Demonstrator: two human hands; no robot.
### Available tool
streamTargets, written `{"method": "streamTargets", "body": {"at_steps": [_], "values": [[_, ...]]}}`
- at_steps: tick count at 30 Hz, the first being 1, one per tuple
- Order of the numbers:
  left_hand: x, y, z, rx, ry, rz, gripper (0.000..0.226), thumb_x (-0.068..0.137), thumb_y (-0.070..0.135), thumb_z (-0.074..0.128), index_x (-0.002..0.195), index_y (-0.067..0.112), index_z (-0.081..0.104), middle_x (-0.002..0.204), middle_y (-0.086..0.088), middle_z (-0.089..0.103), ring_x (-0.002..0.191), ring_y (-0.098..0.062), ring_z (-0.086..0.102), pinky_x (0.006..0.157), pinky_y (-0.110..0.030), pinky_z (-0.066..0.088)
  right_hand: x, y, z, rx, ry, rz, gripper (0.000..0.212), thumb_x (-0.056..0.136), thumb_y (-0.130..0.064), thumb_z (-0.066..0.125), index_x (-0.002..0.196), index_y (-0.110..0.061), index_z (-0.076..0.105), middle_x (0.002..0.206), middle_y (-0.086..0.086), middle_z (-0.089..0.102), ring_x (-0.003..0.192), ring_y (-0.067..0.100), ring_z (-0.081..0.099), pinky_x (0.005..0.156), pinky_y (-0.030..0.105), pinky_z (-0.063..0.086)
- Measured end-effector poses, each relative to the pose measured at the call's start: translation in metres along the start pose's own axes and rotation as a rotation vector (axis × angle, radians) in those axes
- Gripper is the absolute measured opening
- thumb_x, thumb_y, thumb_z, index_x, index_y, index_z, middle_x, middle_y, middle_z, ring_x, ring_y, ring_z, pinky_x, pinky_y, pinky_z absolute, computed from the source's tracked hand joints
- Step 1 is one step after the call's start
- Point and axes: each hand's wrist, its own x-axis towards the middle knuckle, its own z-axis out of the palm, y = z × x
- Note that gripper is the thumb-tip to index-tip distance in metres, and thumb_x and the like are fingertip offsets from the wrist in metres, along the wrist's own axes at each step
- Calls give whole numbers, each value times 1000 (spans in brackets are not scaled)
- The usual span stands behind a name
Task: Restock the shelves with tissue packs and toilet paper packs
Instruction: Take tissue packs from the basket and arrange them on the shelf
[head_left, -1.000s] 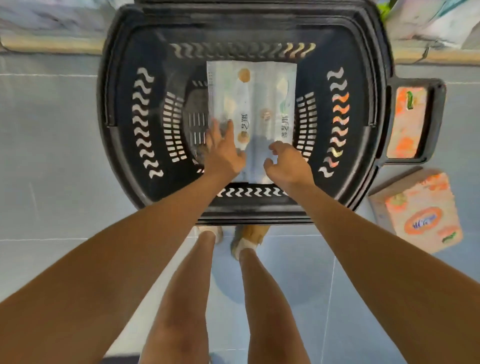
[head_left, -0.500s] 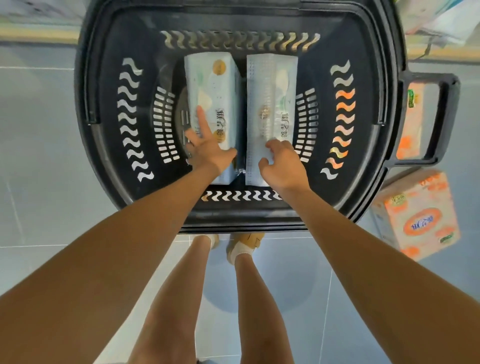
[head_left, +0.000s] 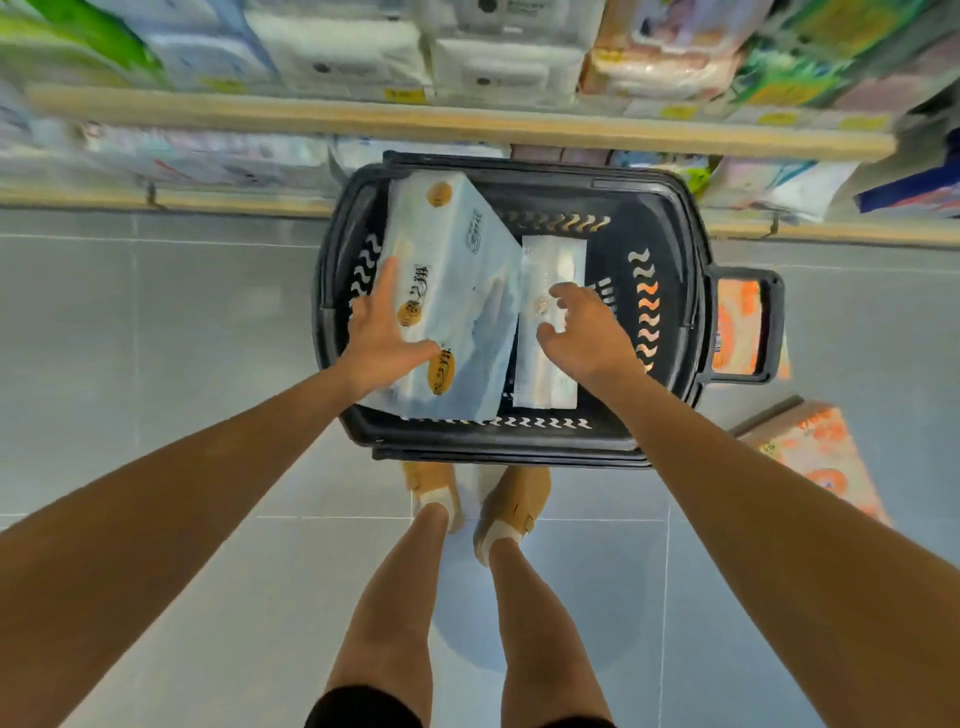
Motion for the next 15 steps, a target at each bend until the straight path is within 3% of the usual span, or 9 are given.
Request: {"method": "streamTargets", "body": {"at_steps": [3,7,11,15], "values": [[-41,14,-13,-11,49,18,113,73,20,74,148,41,-7,148,-7,17,138,-25,20,108,-40,26,-18,-27,-32,-15,13,-52,53,93,-22,53,143,-13,38,141,9,44,119,28,54,95,42,48],[-73,38,-36,-70,209,21,115,64,29,73,148,40,-4,140,-9,25,130,-30,28,107,-44,30,-40,-53,-65,-81,27,-123,55,93,-25,53,144,-14,36,145,8,41,128,27,47,98,40,45],[-90,64,-75,-88,201,107,108,76,18,73,150,38,-3,146,-9,22,136,-25,22,111,-42,23,-55,-70,-81,-164,35,-168,59,93,-26,53,147,-13,31,149,9,36,136,27,38,104,40,39],[-121,83,-113,13,129,211,108,72,24,73,148,43,0,147,-6,20,140,-26,18,115,-46,21,-74,-92,-94,-189,30,-221,61,93,-26,54,146,-11,29,148,11,35,134,29,38,102,41,39]]}}
